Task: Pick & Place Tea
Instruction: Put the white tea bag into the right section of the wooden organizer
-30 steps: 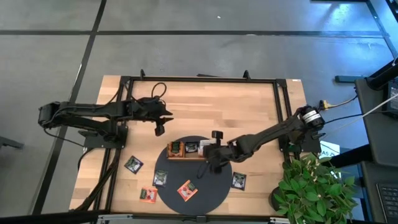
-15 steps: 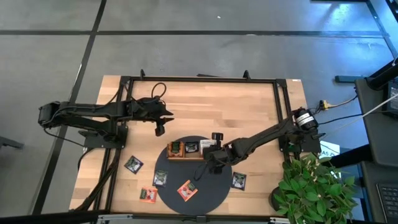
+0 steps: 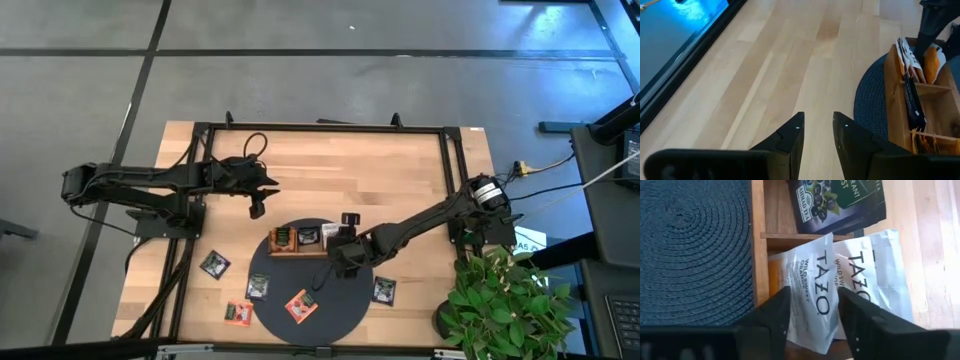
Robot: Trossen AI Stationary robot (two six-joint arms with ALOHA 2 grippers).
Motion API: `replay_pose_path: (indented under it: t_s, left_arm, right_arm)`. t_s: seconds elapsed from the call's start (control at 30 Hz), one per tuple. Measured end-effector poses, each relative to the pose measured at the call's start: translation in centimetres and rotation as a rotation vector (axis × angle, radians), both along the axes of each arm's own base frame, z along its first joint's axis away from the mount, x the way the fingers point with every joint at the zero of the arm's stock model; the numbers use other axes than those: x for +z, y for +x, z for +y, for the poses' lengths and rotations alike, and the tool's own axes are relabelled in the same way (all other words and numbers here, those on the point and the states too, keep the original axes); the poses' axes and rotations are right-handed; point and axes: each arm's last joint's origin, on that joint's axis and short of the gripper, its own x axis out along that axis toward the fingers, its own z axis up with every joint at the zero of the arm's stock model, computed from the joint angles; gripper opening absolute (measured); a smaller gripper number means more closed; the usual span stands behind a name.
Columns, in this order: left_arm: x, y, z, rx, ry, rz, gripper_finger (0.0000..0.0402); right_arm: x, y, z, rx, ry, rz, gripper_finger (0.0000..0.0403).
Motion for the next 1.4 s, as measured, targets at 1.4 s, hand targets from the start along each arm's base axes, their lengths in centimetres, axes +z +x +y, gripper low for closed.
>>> replay_pose_path:
  t_s: [1.4]
  left_arm:
    - [0.0,0.0,0.0,0.000,0.000,0.000,0.0100]
  right_arm:
    - [3.4,1.0,-1.0,0.033,0.117,0.106,0.0197]
